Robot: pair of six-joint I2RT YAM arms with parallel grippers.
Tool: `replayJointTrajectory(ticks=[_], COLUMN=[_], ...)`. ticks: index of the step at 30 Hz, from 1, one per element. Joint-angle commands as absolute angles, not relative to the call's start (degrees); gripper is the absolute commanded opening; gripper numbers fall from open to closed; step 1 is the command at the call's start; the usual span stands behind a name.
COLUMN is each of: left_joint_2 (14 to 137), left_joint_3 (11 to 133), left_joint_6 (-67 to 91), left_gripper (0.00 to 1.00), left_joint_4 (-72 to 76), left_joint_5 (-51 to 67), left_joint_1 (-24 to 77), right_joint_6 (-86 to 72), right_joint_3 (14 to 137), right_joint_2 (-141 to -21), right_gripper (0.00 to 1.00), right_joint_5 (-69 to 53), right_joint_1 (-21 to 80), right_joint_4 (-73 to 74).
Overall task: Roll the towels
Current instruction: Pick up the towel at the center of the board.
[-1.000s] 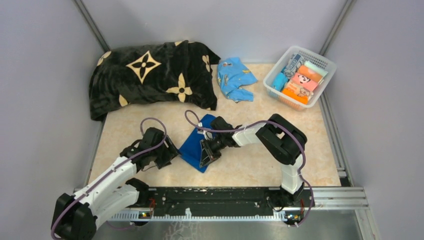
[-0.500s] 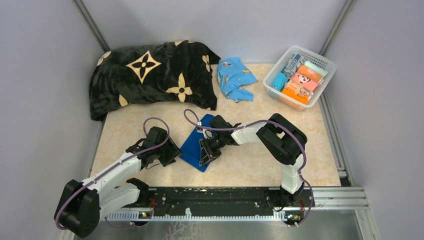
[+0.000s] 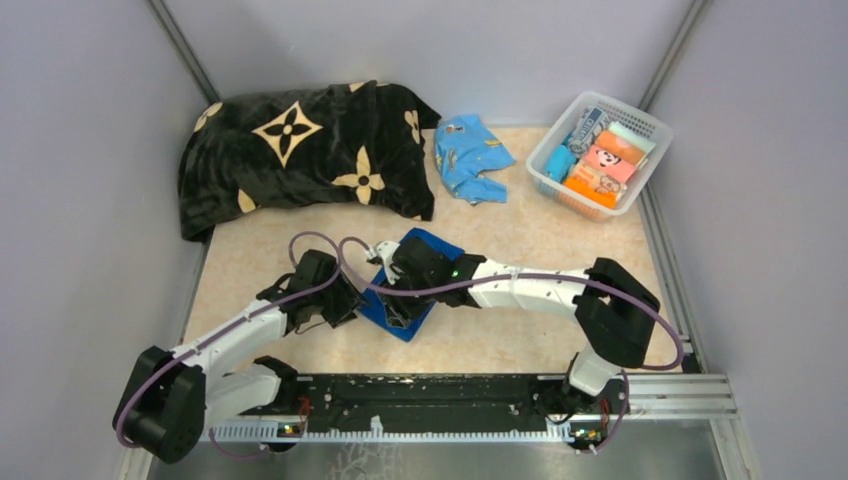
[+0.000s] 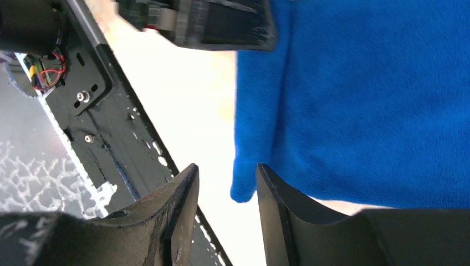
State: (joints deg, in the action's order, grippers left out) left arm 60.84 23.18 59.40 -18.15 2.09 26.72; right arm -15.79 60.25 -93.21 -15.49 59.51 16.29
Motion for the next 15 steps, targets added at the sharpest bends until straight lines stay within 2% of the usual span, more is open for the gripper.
replayJointTrajectory(ticks=[1,13,15], left_joint_2=[62.48,63.05,63.73], left_joint_3=[21.78,21.78,22.21], left_joint_6=[59.04,58.48,58.13], left_gripper=[0.56,0.55,0.55], left_joint_4=[-20.13,-19.86,-19.86], left_joint_5=[0.74,0.65,0.27], left_joint_1=[26.19,26.22,26.24], right_joint_6=[-9.41,-6.95,-6.94], right_joint_3=[63.5,64.37,63.95], right_joint_2=[-91.43,-101.19,-102.46], right_gripper=[0.43,0.44,0.45], right_joint_5=[-2.93,6.2,10.9], right_joint_1=[65.76,71.22,72.27], right_joint_4=[16.2,12.62,13.97])
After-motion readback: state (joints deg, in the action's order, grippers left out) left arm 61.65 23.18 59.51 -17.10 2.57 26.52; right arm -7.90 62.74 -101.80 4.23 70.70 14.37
